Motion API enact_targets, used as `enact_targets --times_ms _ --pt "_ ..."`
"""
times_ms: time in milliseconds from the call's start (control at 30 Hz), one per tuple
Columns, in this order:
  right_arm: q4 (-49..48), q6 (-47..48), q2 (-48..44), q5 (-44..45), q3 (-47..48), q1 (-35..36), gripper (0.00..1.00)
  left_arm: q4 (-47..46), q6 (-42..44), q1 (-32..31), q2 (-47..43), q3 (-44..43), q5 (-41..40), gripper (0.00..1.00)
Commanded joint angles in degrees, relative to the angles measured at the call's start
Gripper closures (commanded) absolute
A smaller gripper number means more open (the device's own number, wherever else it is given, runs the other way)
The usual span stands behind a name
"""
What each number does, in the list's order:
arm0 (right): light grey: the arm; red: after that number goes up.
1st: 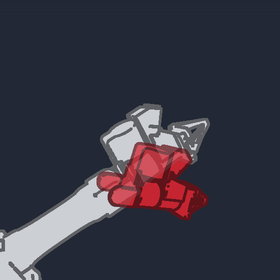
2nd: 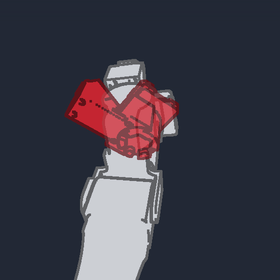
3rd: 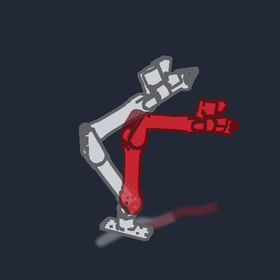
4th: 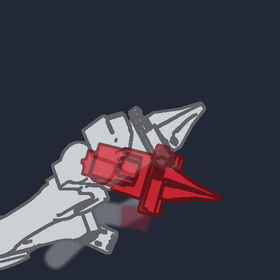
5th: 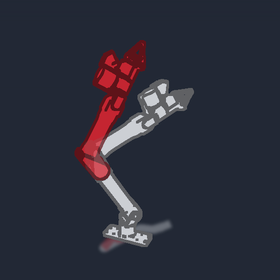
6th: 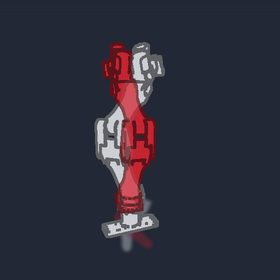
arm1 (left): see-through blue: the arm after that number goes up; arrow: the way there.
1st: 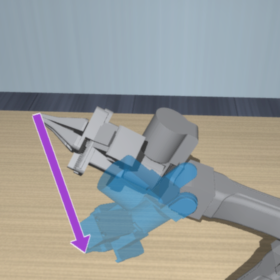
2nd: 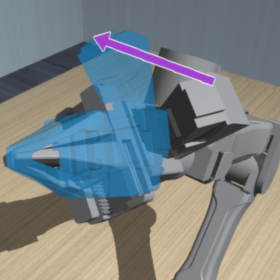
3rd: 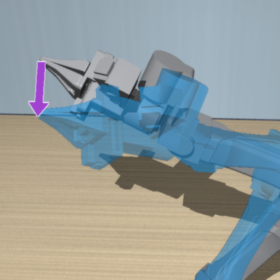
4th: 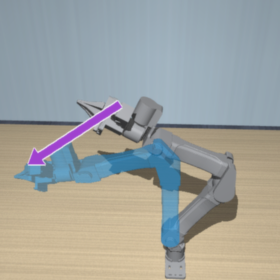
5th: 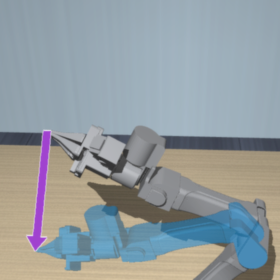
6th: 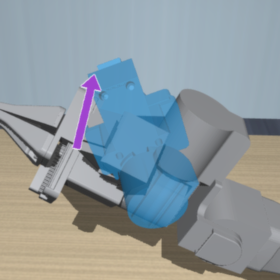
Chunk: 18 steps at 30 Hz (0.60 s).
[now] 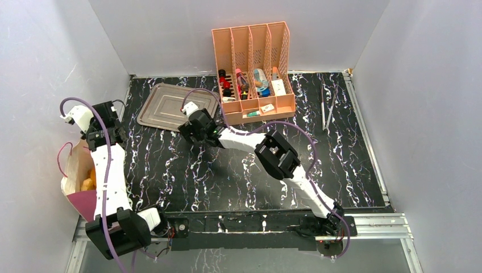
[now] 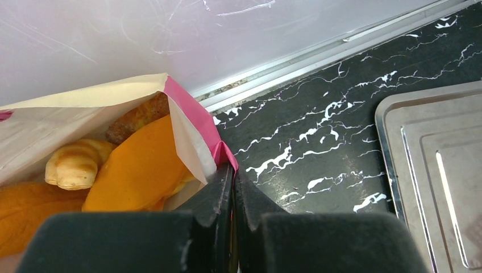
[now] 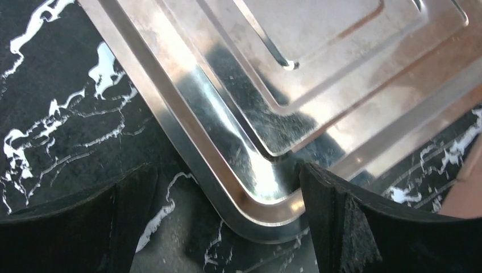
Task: Take the fake bread out of the paper bag
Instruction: Move the paper bag to the center of the board.
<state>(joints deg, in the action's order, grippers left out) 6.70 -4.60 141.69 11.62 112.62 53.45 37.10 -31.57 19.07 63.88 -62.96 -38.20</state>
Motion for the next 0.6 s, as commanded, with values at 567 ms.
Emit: enact_targets --times_ms 567 --pt "7.7 5.6 8.6 -8.9 8.7 0.3 0.02 1.5 -1.7 0.2 -2.1 -3.5 9.5 1.0"
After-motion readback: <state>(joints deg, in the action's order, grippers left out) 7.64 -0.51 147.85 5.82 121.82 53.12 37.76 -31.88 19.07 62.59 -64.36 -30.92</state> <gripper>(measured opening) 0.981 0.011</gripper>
